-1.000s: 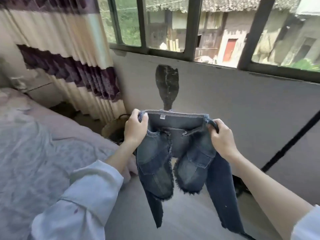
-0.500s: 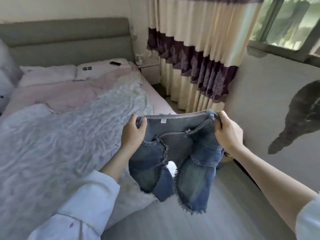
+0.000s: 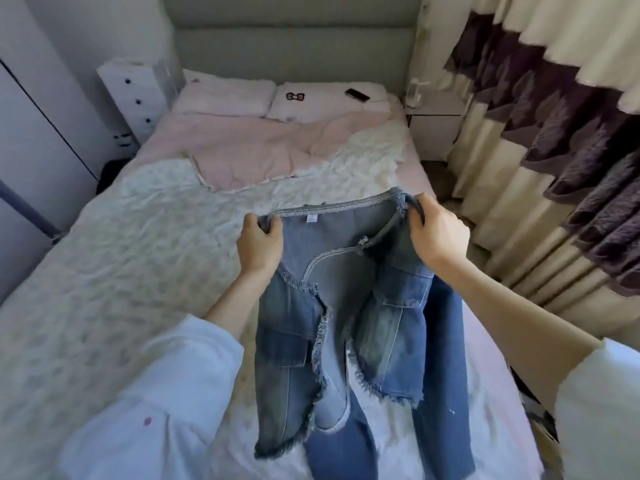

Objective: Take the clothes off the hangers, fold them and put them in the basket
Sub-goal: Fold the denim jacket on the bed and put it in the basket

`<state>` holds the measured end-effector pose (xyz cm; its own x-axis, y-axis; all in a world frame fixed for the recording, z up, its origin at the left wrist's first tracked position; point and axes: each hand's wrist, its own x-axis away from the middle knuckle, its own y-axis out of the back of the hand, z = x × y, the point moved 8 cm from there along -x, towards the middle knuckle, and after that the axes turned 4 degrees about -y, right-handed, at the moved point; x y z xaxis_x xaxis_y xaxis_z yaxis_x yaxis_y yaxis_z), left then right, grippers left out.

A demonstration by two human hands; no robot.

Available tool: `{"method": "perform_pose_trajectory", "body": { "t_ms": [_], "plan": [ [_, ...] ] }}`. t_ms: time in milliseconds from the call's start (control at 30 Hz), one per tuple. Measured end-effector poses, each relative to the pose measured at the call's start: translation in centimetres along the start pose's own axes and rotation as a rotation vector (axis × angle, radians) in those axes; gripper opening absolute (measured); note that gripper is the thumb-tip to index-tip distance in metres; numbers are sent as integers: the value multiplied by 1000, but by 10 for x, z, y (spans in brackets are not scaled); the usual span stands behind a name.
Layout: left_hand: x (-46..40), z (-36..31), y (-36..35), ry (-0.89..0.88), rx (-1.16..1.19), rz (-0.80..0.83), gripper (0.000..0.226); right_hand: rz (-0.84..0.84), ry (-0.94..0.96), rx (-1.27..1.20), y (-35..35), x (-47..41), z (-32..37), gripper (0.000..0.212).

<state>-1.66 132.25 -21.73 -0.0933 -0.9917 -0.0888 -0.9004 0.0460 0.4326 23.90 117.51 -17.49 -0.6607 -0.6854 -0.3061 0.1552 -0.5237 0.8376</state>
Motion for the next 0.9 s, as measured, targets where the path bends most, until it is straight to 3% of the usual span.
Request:
{"method": "perform_pose_trajectory", "body": {
  "t_ms": [100,200,267,367,467,567,733,833,900],
  "plan": [
    [-56,12,-50,112,88,1,37,121,-70,-70,-47,-68,-12,26],
    [-98,45,-103,268,291,69,28,247,-151,-172,-117,-120,-37,29],
    [-97,78,-127,396,282,129,44,382,-192,-142,-169,-125,-58,44],
    [-76,142,-158,554,212,215,50,563,-257,-68,-235,-98,-94,56],
    [-38,217,-168,730,88,269,31,698,-350,-159,-282,-52,-124,55],
    [-2,286,-174,846,-60,333,28,900,-454,-167,-330,-4,-150,60],
    [33,329,-188,922,-143,355,9,1074,-616,-115,-373,55,-176,86],
    [34,333,-198,870,-141,352,31,1025,-553,49,-385,63,-184,62],
    [26,327,-197,792,-173,342,20,865,-563,-13,-382,52,-185,31]
  ]
}}
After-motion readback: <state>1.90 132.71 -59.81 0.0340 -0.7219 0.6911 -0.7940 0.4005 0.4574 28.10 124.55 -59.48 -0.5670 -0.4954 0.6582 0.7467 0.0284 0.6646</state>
